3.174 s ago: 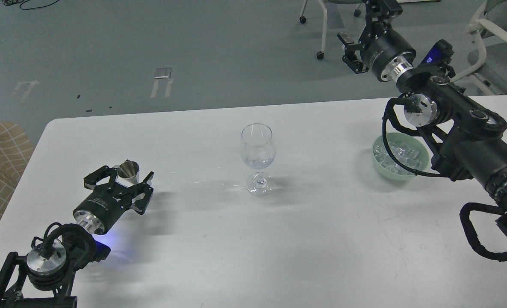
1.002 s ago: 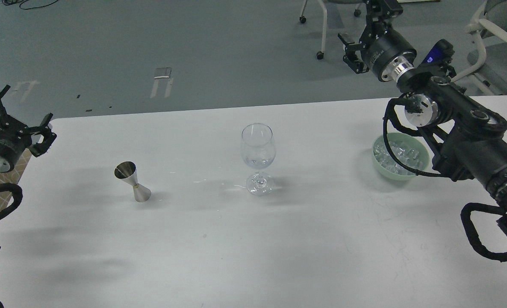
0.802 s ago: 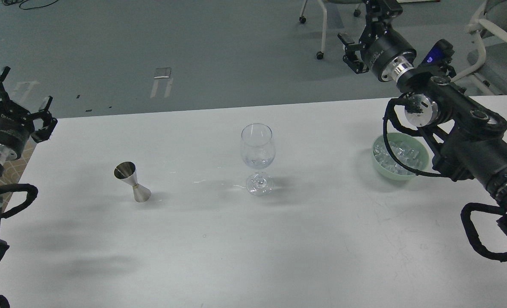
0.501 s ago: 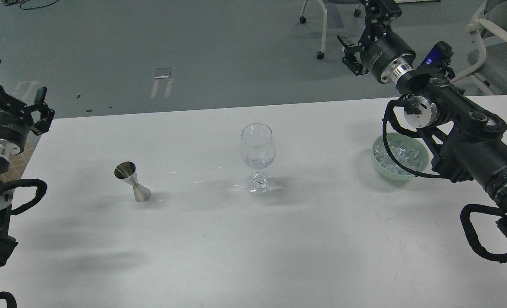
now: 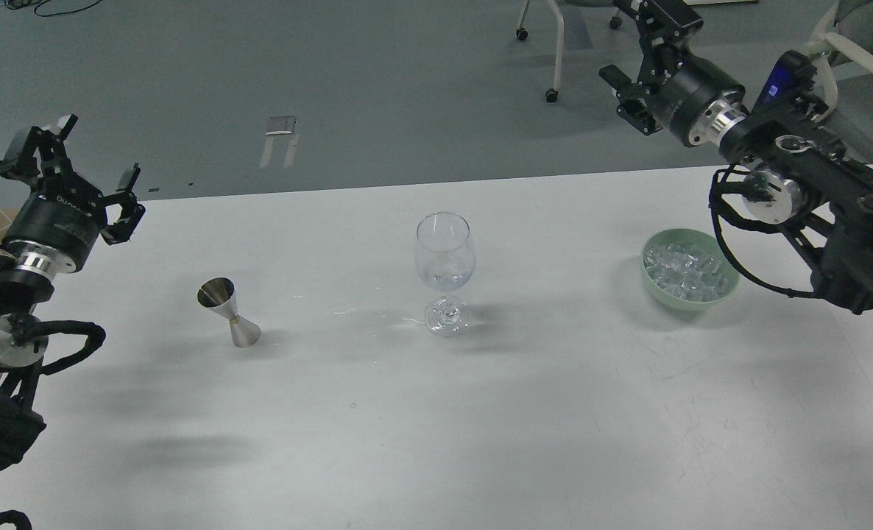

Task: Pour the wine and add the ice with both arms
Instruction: 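Open the left gripper, release the jigger, and raise the left arm, then move the right gripper down to the green ice bowl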

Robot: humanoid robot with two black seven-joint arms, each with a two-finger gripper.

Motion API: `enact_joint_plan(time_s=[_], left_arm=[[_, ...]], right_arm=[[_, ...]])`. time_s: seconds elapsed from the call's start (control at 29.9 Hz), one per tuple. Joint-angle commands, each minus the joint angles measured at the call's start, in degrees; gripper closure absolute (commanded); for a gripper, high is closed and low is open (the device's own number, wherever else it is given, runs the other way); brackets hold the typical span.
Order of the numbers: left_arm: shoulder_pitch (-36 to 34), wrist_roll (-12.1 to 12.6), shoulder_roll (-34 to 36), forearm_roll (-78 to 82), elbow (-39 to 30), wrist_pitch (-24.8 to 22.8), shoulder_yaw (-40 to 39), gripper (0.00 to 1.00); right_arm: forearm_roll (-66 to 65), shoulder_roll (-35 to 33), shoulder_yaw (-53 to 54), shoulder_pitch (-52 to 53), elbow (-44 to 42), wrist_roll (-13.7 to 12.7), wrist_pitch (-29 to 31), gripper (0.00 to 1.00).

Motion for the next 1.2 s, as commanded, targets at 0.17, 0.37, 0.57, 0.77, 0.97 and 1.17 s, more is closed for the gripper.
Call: enact_joint_plan(time_s=[0.17, 0.37, 0.57, 0.77, 0.97, 1.17], left_arm=[[-1.8, -0.2, -0.7, 0.1, 0.0, 0.1, 5.9, 0.02], [-2.3, -0.2, -1.2, 0.1, 0.0, 0.4, 5.9, 0.02], [-2.7, -0.2, -2.5, 0.3, 0.3, 1.2, 5.9, 0.02], [-2.8, -0.2, -4.2, 0.3, 0.3, 1.5, 6.4, 0.02], [-2.6, -0.2, -4.3, 0.3, 0.3, 1.5, 6.4, 0.02], [-2.4, -0.2, -4.4, 0.2, 0.3, 1.4, 6.4, 0.02]], right_arm=[[-21.2, -16.4, -7.7, -2.1, 14.3, 0.0, -5.7, 0.0], [-39.8, -23.2, -8.4, -8.3, 21.0, -0.1, -13.0, 0.0], [-56.5, -26.0, -8.4, -15.2, 22.0, -0.1, -20.6, 0.0], [-65.3, -26.1, -8.5, -19.4, 21.3, 0.1, -21.9, 0.0], [-67.3, -25.1, -8.5, -21.5, 18.6, 0.0, -21.9, 0.0], [-71.0, -20.6, -8.5, -21.7, 14.3, -0.2, -21.8, 0.0]])
